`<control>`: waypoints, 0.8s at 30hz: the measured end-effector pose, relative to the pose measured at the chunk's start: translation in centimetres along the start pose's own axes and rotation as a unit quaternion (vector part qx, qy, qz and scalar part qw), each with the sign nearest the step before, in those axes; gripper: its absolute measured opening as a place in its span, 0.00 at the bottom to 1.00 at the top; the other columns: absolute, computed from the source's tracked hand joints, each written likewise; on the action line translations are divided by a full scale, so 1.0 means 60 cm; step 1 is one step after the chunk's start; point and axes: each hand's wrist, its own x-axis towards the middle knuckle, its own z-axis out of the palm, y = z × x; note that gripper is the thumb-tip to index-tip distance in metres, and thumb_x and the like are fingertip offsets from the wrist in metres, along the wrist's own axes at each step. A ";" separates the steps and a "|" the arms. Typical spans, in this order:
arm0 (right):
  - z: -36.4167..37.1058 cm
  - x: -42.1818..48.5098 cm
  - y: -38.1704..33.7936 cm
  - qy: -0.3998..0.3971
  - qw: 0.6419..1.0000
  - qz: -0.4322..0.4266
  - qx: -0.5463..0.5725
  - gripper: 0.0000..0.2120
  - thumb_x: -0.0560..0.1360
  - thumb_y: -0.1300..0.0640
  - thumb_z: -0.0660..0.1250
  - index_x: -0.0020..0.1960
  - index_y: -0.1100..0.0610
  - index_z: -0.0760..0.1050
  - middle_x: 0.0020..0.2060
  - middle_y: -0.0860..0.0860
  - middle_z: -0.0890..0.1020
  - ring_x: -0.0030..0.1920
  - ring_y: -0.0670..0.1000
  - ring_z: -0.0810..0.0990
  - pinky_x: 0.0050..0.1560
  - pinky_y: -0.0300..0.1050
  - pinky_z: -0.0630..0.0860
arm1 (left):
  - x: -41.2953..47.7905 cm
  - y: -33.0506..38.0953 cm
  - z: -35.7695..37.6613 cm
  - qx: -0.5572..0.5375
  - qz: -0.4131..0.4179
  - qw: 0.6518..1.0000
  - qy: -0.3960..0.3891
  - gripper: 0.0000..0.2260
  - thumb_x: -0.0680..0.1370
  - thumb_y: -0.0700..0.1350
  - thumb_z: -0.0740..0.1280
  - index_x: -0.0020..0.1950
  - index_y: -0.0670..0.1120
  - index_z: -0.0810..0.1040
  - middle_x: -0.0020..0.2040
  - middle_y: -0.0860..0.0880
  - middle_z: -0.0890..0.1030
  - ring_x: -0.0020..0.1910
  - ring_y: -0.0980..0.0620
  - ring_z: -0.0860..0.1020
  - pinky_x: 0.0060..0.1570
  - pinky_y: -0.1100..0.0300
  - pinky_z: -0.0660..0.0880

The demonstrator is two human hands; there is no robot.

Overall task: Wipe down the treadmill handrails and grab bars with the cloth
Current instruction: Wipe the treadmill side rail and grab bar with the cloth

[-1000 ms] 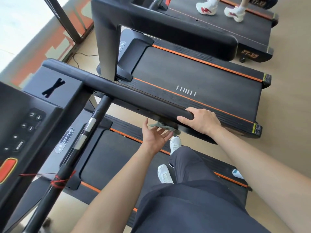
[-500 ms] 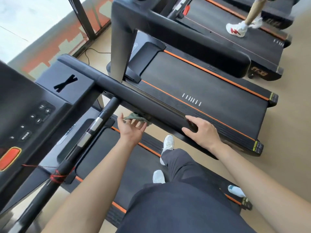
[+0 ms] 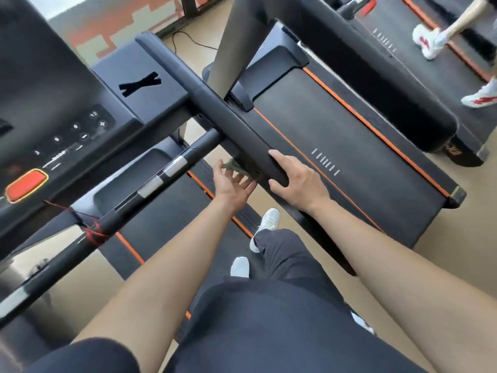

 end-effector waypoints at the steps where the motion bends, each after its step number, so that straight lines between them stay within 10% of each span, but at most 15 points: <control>1: 0.000 0.001 0.000 0.003 1.000 0.000 -0.001 0.34 0.72 0.42 0.63 0.77 0.38 0.58 0.65 0.46 0.75 0.60 0.57 0.78 0.57 0.58 0.77 | -0.001 -0.008 -0.002 0.007 -0.007 1.000 0.005 0.22 0.79 0.64 0.60 0.61 0.50 0.81 0.65 0.43 0.79 0.65 0.37 0.78 0.65 0.43 0.75; 13: 0.002 0.000 -0.006 0.034 0.999 -0.015 -0.030 0.34 0.75 0.45 0.66 0.78 0.39 0.58 0.65 0.47 0.75 0.59 0.56 0.78 0.55 0.56 0.78 | -0.038 -0.039 -0.019 0.033 0.021 0.999 0.028 0.08 0.84 0.45 0.63 0.56 0.43 0.79 0.50 0.44 0.83 0.48 0.46 0.82 0.42 0.56 0.83; 24: -0.004 -0.004 -0.006 0.028 0.999 -0.025 -0.008 0.33 0.75 0.45 0.66 0.78 0.40 0.60 0.67 0.47 0.74 0.62 0.55 0.76 0.61 0.56 0.76 | -0.132 0.100 0.004 0.182 0.160 0.962 -0.122 0.08 0.85 0.46 0.62 0.58 0.47 0.80 0.48 0.49 0.83 0.46 0.49 0.82 0.51 0.53 0.81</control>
